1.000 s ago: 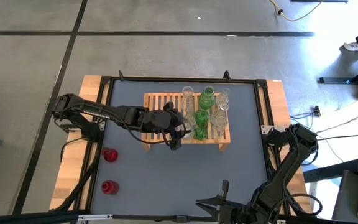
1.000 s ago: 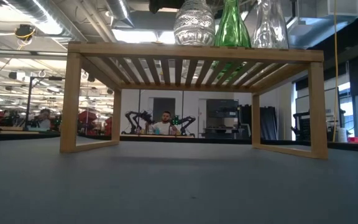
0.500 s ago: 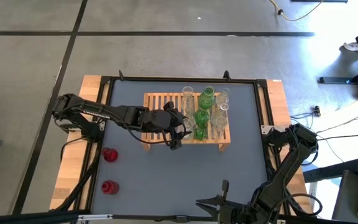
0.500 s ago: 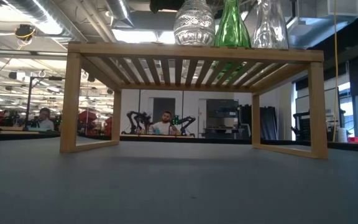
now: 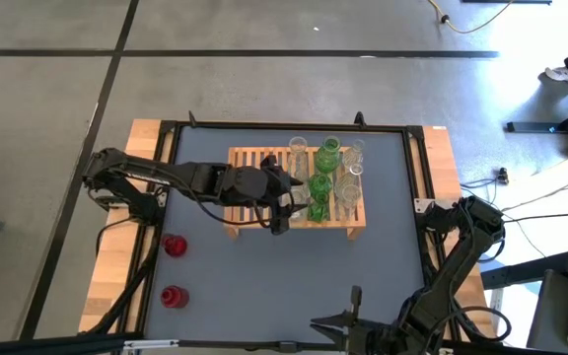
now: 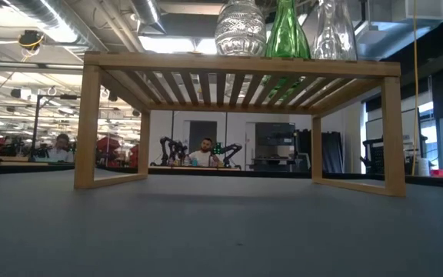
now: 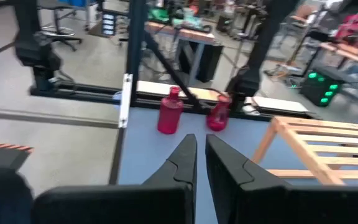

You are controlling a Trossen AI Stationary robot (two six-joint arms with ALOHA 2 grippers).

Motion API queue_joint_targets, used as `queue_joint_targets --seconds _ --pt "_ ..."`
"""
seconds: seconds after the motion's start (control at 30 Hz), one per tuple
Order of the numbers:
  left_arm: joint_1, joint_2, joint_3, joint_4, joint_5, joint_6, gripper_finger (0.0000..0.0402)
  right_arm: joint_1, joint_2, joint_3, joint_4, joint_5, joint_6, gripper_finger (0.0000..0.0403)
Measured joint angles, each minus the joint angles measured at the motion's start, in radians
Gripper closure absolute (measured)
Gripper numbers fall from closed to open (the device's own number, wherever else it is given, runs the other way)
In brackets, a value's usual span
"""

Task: Sort vases onto shelf
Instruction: Put the transparent bottle on the shelf, then put the middle left red bottle on the shelf

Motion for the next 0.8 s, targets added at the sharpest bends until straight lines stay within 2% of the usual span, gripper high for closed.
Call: queue_joint_targets --seconds 0.13,0.4,0.57,0.8 --pt "-0.02 0.0 0.071 -0.074 0.002 0.02 0.0133 0.0 0.0 0.0 0.0 -0.041 0.0 0.0377" --pt "-0.112 0.0 0.27 -0.33 0.001 0.008 0.0133 0.0 0.0 0.0 0.0 -0.035 0.0 0.0377" --pt "-0.239 0.0 0.335 -0.491 0.004 -0.115 0.0133 -0.001 0.0 0.0 0.005 -0.057 0.005 0.0377" --pt "-0.419 0.0 0.337 -0.718 -0.016 -0.311 0.0133 -0.016 0.0 0.0 0.008 -0.093 0.006 0.0377"
